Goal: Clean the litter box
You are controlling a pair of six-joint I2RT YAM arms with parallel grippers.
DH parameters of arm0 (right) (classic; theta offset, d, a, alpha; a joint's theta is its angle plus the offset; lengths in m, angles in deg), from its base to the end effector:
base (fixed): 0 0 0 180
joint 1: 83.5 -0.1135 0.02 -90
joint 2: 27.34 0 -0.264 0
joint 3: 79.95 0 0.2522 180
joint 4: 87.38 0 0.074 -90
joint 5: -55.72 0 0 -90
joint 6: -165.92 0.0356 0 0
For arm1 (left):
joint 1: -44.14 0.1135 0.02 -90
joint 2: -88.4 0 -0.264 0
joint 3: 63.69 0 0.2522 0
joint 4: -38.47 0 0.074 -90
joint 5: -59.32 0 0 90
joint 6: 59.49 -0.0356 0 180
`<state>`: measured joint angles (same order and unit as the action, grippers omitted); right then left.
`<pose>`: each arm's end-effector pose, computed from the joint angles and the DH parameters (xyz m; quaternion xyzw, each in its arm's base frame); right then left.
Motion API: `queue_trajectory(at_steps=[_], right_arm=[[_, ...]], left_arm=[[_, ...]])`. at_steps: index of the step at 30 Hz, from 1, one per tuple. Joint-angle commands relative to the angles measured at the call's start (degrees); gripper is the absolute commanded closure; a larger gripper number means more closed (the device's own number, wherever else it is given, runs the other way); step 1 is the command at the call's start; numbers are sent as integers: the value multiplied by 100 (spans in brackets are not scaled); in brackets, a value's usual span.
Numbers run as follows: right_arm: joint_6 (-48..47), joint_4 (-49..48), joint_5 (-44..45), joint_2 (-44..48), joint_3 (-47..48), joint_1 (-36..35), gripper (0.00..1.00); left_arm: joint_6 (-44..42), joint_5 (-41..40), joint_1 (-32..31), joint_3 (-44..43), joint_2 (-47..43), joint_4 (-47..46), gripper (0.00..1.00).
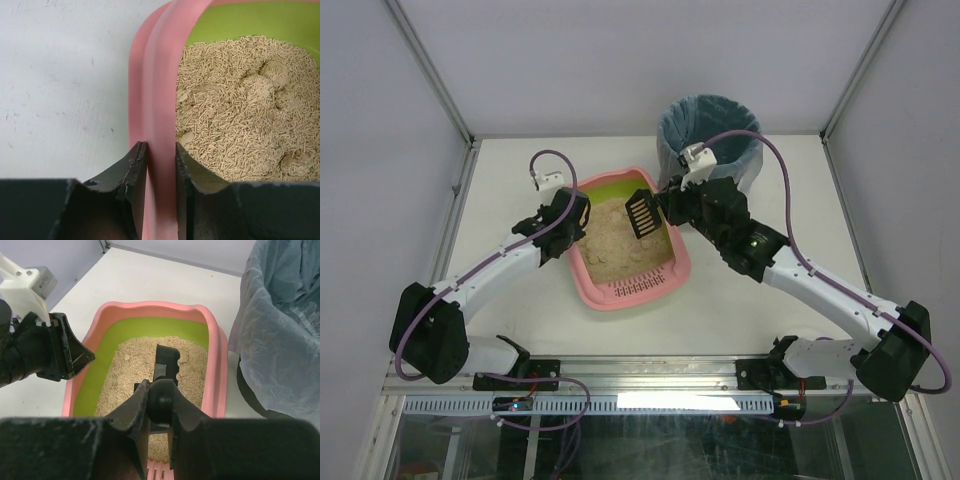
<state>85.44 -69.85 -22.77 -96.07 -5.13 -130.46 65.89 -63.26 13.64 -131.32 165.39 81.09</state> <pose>0.1975 0.2011 0.3647 -0.1871 0.7498 0.2297 0.5917 0.2454 -0.1223 0.2478 -0.1299 0.9028 0.0526 0.4066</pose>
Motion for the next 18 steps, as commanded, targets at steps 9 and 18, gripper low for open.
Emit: queue_trajectory(at_steps=[9,18], right_arm=[[-465,633,662,-983,1135,-121,100],[-1094,1218,1039,-2173,2393,-359,100]], left_arm=[[-435,536,156,-186,-466,-21,50],[-454,821,159,214,-1979,-428,17]])
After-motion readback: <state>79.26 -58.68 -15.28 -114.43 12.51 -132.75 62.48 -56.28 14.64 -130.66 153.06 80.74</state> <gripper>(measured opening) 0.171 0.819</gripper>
